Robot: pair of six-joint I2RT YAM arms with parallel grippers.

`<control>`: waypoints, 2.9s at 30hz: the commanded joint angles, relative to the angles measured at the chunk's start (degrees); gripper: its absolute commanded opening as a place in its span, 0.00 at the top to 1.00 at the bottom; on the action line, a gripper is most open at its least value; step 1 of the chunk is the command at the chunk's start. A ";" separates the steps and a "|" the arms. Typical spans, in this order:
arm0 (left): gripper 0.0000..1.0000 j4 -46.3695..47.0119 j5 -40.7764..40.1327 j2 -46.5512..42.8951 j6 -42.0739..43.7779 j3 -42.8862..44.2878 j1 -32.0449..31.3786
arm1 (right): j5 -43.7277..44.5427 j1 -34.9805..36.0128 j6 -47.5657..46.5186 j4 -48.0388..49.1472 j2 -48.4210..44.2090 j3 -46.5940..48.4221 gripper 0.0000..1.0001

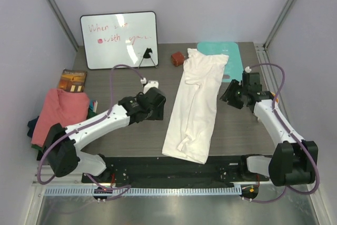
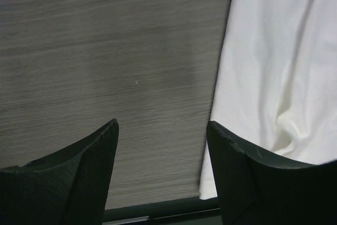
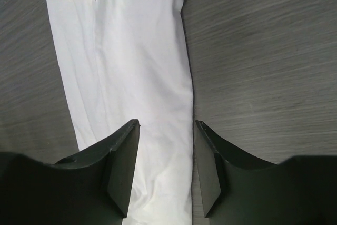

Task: Fold and stack the t-shirts

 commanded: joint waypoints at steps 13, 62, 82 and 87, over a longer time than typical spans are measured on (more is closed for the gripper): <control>0.31 21.85 22.12 5.81 -3.71 -13.01 -0.19 | 3.18 21.10 13.69 4.93 -13.20 -20.42 0.48; 0.39 29.15 31.00 12.83 -7.67 -25.32 -0.19 | 19.52 60.65 43.41 1.50 -3.63 -28.70 0.49; 1.00 20.90 27.14 8.98 -5.74 -21.46 -0.19 | 24.71 60.91 40.69 -1.04 -6.96 -26.07 0.99; 1.00 18.18 25.82 7.74 -5.39 -19.26 -0.19 | 27.34 60.91 40.77 -4.56 -10.13 -24.31 0.99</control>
